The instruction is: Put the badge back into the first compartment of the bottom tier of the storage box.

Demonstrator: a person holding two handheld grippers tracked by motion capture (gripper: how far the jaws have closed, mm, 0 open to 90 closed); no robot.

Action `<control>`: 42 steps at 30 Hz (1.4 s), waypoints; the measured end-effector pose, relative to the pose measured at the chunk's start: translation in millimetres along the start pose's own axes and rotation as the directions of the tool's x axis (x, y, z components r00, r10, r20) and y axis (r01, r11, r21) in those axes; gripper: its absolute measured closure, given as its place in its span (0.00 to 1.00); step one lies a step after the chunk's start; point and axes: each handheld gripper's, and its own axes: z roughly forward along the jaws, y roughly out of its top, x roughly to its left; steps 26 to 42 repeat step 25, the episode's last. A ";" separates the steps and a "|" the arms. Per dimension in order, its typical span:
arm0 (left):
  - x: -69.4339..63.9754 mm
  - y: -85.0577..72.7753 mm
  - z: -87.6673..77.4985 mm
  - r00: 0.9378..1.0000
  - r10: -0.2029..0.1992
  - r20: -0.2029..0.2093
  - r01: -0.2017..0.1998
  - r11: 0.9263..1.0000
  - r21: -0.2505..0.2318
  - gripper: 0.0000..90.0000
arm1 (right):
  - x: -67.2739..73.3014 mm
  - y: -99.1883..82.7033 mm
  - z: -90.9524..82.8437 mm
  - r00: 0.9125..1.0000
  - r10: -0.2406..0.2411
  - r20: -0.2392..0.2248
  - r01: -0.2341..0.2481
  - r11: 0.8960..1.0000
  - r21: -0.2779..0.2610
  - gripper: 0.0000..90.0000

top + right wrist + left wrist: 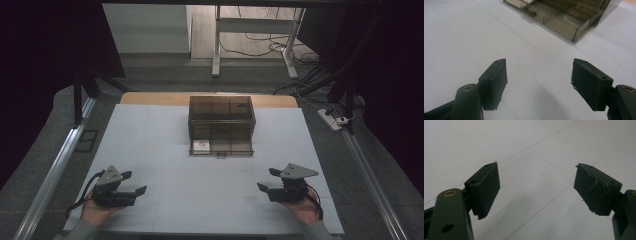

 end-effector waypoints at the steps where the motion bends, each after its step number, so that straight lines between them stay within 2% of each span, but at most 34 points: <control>1: -0.2 -0.1 0.2 1.000 0.001 0.000 -0.001 1.000 0.001 0.23 | -0.3 -3.9 -0.6 1.000 -0.001 0.006 0.001 1.000 0.012 0.32; 3: -0.7 -0.3 0.7 1.000 0.002 0.001 -0.002 1.000 0.002 0.23 | -1.5 -9.1 -2.2 1.000 0.001 0.015 -0.001 1.000 0.022 0.32; 7: -1.4 -0.8 0.9 1.000 0.004 0.001 -0.004 1.000 0.004 0.23 | -5.0 -10.0 -7.6 0.999 0.012 0.031 -0.012 1.000 0.002 0.32; 10: -1.9 -0.9 1.8 1.000 0.006 0.004 -0.006 1.000 0.009 0.23 | -7.4 -9.6 -9.3 0.999 -0.003 0.046 0.003 1.000 -0.004 0.32; 22: -1.4 -0.4 2.5 1.000 -0.001 0.001 0.001 1.000 0.009 0.23 | -9.1 -10.3 -10.1 1.000 -0.017 0.018 0.017 1.000 -0.016 0.31; 42: -1.4 -0.4 2.9 1.000 0.001 0.000 -0.001 1.000 0.010 0.23 | -9.4 -10.5 -10.3 1.000 -0.017 0.021 0.018 1.000 -0.020 0.30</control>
